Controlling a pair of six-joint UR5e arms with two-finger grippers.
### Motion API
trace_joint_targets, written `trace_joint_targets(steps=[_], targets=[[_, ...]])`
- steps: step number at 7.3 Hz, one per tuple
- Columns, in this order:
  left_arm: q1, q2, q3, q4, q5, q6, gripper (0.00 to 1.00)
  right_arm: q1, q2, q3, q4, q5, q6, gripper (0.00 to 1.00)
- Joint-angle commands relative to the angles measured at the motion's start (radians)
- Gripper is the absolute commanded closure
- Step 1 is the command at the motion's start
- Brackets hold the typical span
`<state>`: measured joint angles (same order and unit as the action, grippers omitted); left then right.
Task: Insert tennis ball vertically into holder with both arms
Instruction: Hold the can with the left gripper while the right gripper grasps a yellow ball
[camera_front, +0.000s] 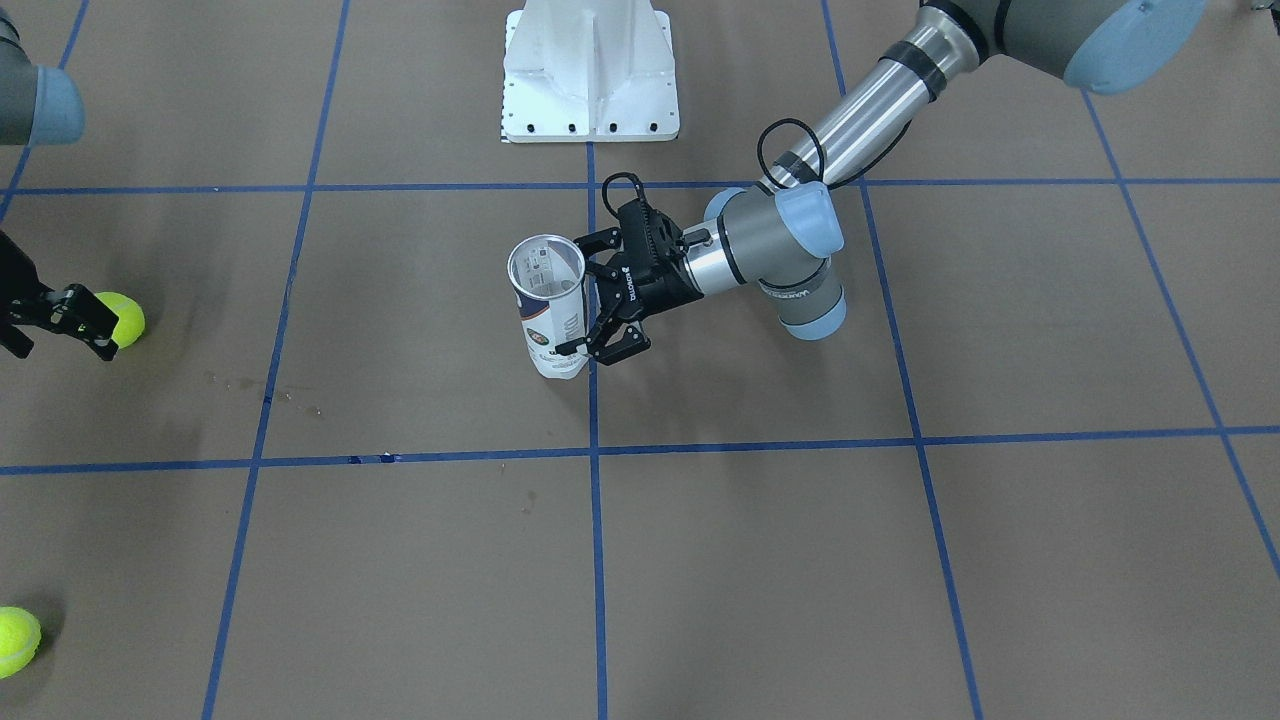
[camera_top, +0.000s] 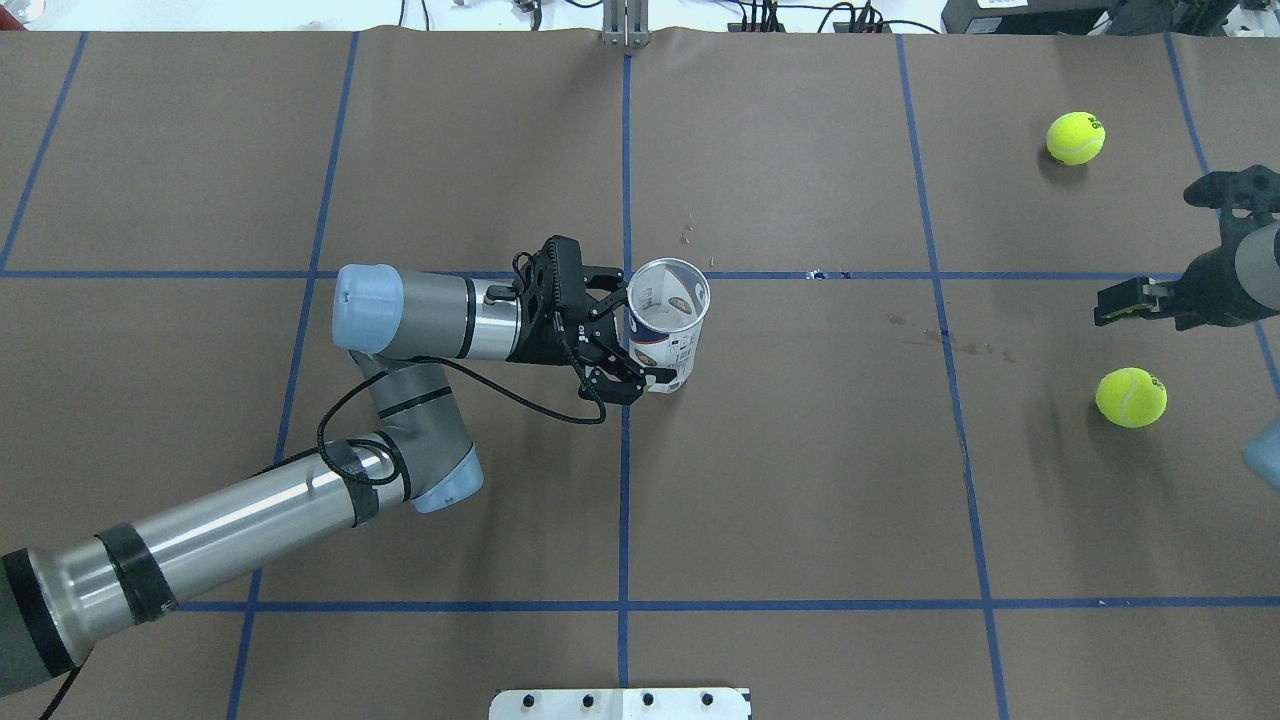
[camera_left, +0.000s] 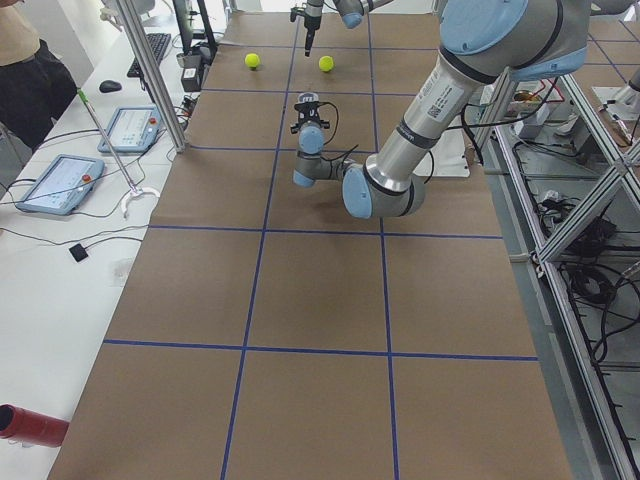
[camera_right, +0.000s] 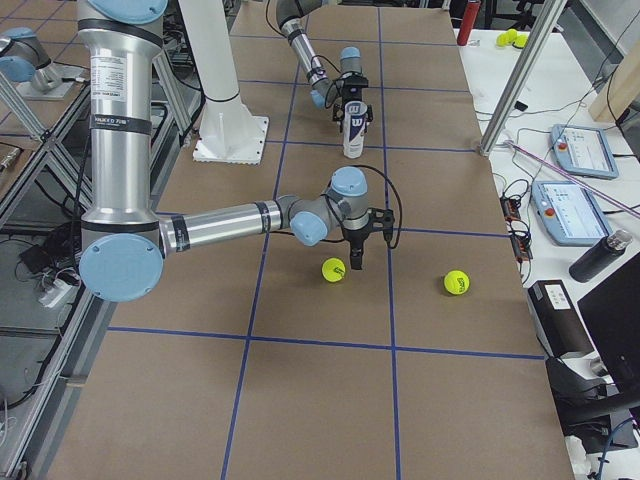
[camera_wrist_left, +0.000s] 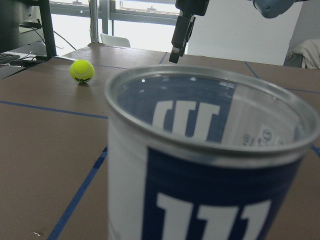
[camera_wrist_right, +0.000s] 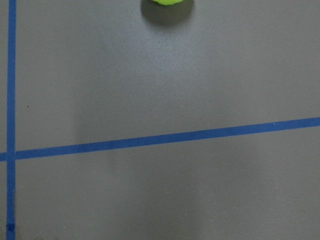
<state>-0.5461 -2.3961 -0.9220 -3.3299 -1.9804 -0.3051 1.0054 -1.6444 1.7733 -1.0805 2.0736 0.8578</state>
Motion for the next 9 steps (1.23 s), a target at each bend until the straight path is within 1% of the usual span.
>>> trace_joint_targets(steps=[1, 3, 7, 8, 9], targets=[[0.0, 0.0, 0.002, 0.001, 0.0, 0.0, 0.05, -0.039, -0.055, 0.023, 0.027, -0.016, -0.002, 0.0], [-0.002, 0.0, 0.0, 0.001, 0.0, 0.0, 0.05, -0.094, -0.074, 0.023, 0.027, -0.07, -0.002, 0.0], [-0.002, 0.0, 0.002, 0.001, -0.002, 0.0, 0.05, -0.148, -0.1, 0.02, 0.025, -0.118, -0.002, 0.01], [-0.002, 0.002, 0.002, 0.001, 0.0, 0.0, 0.05, -0.156, -0.101, 0.02, 0.025, -0.125, -0.002, 0.26], [-0.002, 0.002, 0.002, 0.001, 0.0, 0.0, 0.05, -0.156, -0.1, 0.021, 0.025, -0.125, -0.003, 0.86]])
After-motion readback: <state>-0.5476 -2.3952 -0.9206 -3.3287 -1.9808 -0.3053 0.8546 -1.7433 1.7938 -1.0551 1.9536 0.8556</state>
